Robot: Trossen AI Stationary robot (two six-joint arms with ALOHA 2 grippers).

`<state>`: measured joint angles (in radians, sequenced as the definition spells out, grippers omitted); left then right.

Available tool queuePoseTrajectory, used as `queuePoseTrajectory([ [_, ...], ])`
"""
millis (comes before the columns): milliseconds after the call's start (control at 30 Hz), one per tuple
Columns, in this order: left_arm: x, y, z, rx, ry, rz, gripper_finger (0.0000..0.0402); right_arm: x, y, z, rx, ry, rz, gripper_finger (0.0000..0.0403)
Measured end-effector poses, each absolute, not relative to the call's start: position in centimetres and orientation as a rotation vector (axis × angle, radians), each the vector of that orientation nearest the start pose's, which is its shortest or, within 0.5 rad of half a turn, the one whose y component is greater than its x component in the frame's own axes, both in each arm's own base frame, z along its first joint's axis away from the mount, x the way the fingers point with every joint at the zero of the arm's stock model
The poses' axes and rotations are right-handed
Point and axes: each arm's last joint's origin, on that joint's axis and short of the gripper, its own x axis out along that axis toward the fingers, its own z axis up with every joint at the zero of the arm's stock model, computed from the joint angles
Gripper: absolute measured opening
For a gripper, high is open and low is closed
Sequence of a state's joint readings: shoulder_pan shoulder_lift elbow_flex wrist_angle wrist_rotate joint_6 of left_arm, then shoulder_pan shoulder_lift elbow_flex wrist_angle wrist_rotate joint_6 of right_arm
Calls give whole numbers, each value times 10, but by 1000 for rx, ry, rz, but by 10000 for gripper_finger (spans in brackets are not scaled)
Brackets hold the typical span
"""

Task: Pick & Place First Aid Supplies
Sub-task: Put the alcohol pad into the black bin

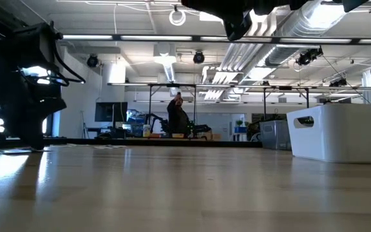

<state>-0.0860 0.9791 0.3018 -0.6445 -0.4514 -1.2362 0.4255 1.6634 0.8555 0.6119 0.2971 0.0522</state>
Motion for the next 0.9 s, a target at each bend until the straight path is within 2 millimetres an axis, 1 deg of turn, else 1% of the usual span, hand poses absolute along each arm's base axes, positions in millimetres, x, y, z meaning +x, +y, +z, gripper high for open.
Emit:
queuePoseTrajectory([
  [100,132,1,132,-740,862,979,9,323,136,211,-34,193,84,85],
  [233,149,-1,151,-762,795,891,2,323,135,209,-43,211,79,85],
  [300,160,-3,162,-775,749,800,3,322,136,209,-64,213,92,85],
  [400,175,-7,176,-802,663,626,4,322,137,208,-139,221,111,85],
  [533,191,-18,192,-809,526,406,4,322,145,200,-267,221,146,85],
  [633,197,-28,196,-793,474,325,4,326,152,190,-337,215,166,85],
  [700,202,-34,196,-791,447,299,4,335,157,189,-365,217,167,85],
  [800,208,-43,189,-786,464,277,4,351,163,188,-417,250,170,95],
  [900,218,-53,181,-797,466,235,4,366,172,181,-501,308,133,117],
])
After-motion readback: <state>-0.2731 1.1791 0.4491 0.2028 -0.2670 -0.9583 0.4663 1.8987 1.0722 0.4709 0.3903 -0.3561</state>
